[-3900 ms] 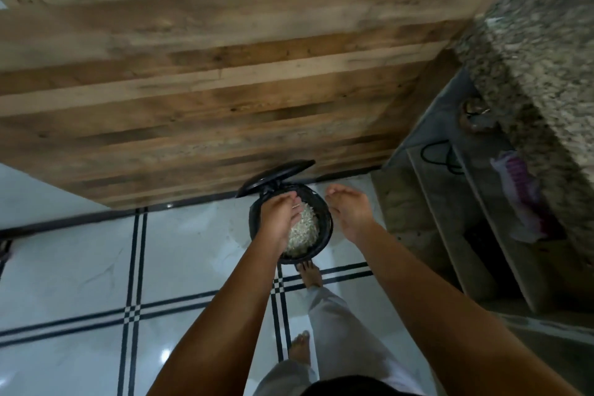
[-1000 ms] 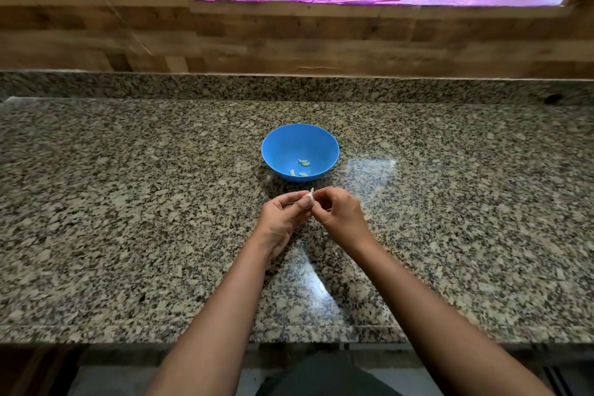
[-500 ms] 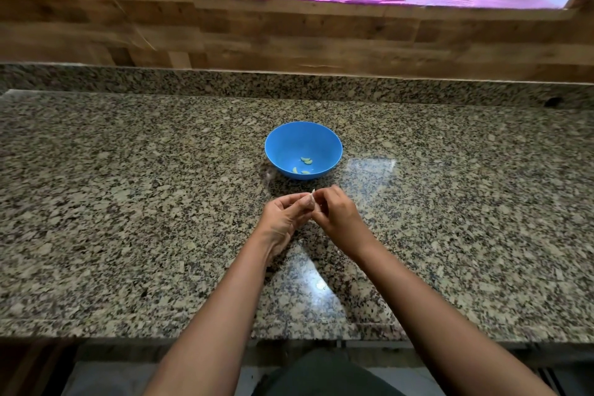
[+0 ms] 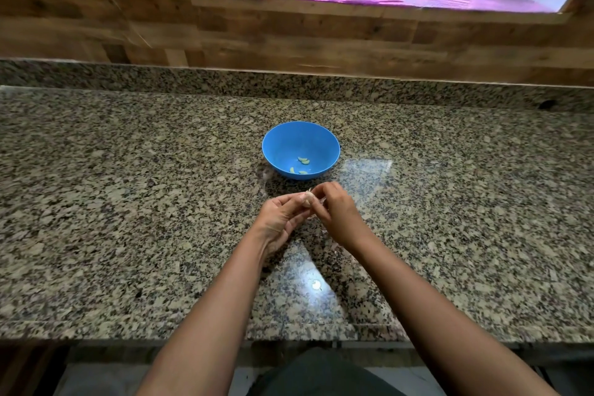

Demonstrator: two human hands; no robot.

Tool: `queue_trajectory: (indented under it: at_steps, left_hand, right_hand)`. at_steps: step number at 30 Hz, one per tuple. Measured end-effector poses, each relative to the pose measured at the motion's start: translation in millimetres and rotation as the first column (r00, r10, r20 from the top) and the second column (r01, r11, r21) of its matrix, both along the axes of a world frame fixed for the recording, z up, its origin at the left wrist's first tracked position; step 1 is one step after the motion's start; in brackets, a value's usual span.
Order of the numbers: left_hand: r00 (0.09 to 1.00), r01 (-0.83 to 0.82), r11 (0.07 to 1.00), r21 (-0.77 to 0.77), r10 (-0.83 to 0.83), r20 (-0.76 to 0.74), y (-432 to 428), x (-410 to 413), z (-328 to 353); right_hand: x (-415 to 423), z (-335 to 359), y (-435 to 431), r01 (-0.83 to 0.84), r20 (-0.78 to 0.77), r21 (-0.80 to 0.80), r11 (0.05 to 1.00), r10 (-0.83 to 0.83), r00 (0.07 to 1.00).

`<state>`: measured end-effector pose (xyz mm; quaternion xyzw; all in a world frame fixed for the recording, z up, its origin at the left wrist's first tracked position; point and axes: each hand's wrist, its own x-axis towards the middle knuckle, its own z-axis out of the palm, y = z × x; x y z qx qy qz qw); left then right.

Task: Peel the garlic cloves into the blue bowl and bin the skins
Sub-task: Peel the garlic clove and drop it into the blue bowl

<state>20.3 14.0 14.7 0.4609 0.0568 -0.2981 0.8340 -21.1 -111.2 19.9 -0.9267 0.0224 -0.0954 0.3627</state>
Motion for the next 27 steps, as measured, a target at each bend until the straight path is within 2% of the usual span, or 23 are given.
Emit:
queue_trajectory:
  at_steps: [3, 6, 10, 12, 13, 15, 16, 19, 21, 22, 24, 25, 27]
  left_hand:
    - [0.999, -0.008, 0.999, -0.044, 0.006, -0.050, 1.2, -2.3, -0.8]
    - [0.994, -0.051, 0.996, -0.071, 0.044, -0.096, 2.3, -1.0, -5.0]
    - [0.993, -0.102, 0.992, 0.070, 0.106, -0.052, 1.4, 7.3, -16.6]
    - [0.993, -0.113, 0.963, 0.245, 0.103, 0.054, 0.6, 11.3, -25.6]
    - [0.986, -0.122, 0.912, 0.391, 0.067, 0.150, 1.1, 12.9, -29.6]
    - [0.934, -0.185, 0.719, 0.670, -0.084, 0.347, 3.7, 13.8, -30.8]
    - [0.898, -0.237, 0.622, 0.746, -0.154, 0.413, 4.1, 13.4, -29.9]
    - [0.809, -0.342, 0.440, 0.830, -0.312, 0.498, 3.8, 8.9, -29.0]
    - [0.721, -0.460, 0.351, 0.816, -0.388, 0.574, 5.3, -2.5, -35.8]
    - [0.649, -0.518, 0.336, 0.787, -0.445, 0.617, 5.5, -10.8, -41.4]
    - [0.467, -0.569, 0.371, 0.734, -0.589, 0.660, 6.5, -28.1, -53.1]
    - [0.396, -0.539, 0.387, 0.748, -0.668, 0.630, 6.6, -34.1, -53.8]
    - [0.329, -0.462, 0.361, 0.810, -0.778, 0.535, 4.1, -35.4, -55.2]
  right_hand:
    - [3.2, 3.6, -3.6, 0.071, -0.067, 0.123, 0.990, -0.063, 0.996]
    - [1.9, 8.0, -6.8, 0.172, -0.161, 0.399, 0.901, -0.116, 0.980]
    - [0.1, 10.2, -11.7, 0.222, -0.231, 0.488, 0.844, -0.120, 0.966]
    - [-0.3, 7.4, -12.8, 0.236, -0.275, 0.446, 0.864, -0.119, 0.954]
    - [-0.3, 5.0, -12.9, 0.237, -0.297, 0.398, 0.886, -0.121, 0.947]
    - [-0.1, -2.5, -13.6, 0.224, -0.321, 0.244, 0.944, -0.140, 0.937]
    - [-0.2, -6.8, -14.4, 0.204, -0.322, 0.144, 0.968, -0.149, 0.935]
    - [-1.8, -14.0, -16.9, 0.125, -0.295, -0.075, 0.989, -0.142, 0.945]
    - [-0.1, -17.2, -19.8, 0.095, -0.289, -0.158, 0.983, -0.138, 0.947]
    - [2.0, -19.2, -21.2, 0.092, -0.289, -0.186, 0.978, -0.144, 0.946]
    - [5.5, -21.8, -23.5, 0.090, -0.284, -0.221, 0.971, -0.152, 0.947]
    - [6.5, -22.0, -24.2, 0.090, -0.278, -0.229, 0.969, -0.154, 0.948]
    - [6.3, -20.1, -24.7, 0.088, -0.260, -0.237, 0.968, -0.150, 0.954]
